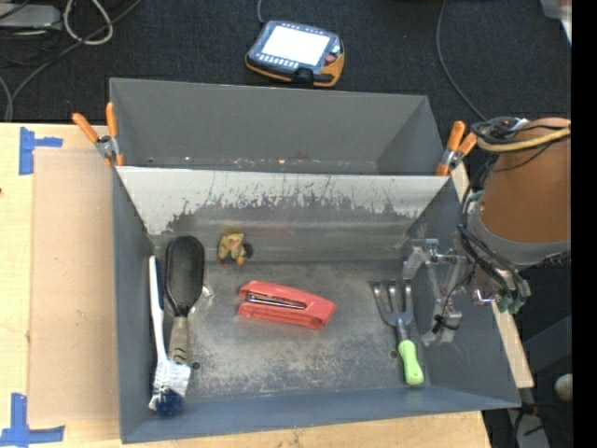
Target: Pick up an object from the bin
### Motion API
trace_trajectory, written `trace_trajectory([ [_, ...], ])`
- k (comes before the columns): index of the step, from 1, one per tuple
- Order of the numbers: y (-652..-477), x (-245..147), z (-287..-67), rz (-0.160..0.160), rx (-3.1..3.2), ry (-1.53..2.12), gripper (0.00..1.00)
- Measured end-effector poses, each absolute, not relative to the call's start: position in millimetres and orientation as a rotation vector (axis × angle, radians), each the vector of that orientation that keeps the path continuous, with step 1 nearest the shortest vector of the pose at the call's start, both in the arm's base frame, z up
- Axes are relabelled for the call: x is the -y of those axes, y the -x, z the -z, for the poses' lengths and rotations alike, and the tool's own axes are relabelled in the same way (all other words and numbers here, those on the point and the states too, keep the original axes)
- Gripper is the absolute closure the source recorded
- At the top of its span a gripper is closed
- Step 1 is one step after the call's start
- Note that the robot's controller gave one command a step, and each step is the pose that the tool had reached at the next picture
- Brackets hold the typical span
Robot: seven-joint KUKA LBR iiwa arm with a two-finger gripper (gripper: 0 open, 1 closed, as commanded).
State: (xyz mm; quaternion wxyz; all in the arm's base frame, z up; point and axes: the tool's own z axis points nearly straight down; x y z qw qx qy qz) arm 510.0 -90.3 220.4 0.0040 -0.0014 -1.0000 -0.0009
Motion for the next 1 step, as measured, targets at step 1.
trace_trajectory([
  [1, -511.5, 89.6, -223.2, 0.001, 3.14, -0.004, 0.0],
])
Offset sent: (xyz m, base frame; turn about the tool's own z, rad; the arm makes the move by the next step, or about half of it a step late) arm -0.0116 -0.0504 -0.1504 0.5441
